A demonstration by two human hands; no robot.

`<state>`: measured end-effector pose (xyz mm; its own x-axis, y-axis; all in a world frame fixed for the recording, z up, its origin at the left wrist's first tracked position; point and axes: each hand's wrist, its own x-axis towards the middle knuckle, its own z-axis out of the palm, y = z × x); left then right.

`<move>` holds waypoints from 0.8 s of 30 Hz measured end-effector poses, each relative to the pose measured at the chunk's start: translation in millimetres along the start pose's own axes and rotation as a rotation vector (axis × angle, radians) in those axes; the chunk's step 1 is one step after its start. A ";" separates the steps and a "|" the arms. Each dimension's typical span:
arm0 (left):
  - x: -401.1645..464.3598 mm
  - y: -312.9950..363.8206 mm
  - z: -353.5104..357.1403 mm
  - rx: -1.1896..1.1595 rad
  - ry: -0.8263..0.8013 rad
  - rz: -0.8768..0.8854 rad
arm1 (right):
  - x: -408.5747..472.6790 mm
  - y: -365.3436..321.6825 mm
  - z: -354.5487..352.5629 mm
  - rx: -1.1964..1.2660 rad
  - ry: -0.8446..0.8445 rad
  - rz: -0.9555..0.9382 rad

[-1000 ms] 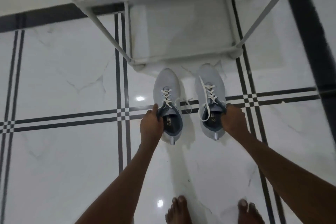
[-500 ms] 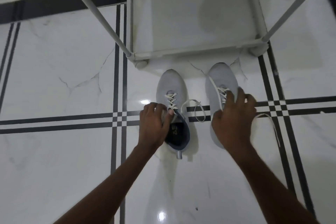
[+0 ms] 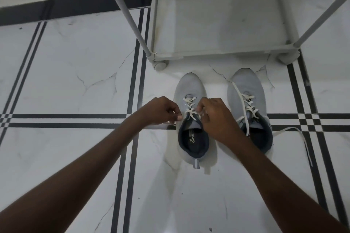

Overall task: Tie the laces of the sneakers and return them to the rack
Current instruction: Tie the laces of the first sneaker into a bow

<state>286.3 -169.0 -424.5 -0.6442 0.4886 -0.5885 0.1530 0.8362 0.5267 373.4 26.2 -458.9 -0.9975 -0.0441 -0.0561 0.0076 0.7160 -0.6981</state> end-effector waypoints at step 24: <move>-23.8 60.6 -70.5 0.139 -0.295 -0.351 | 10.6 -1.5 -11.4 -0.086 -0.096 0.229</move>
<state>258.1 -147.5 -335.4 -0.4379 0.2038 -0.8756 0.0760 0.9789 0.1898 362.0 32.6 -450.3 -0.9591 0.0628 -0.2760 0.2221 0.7716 -0.5961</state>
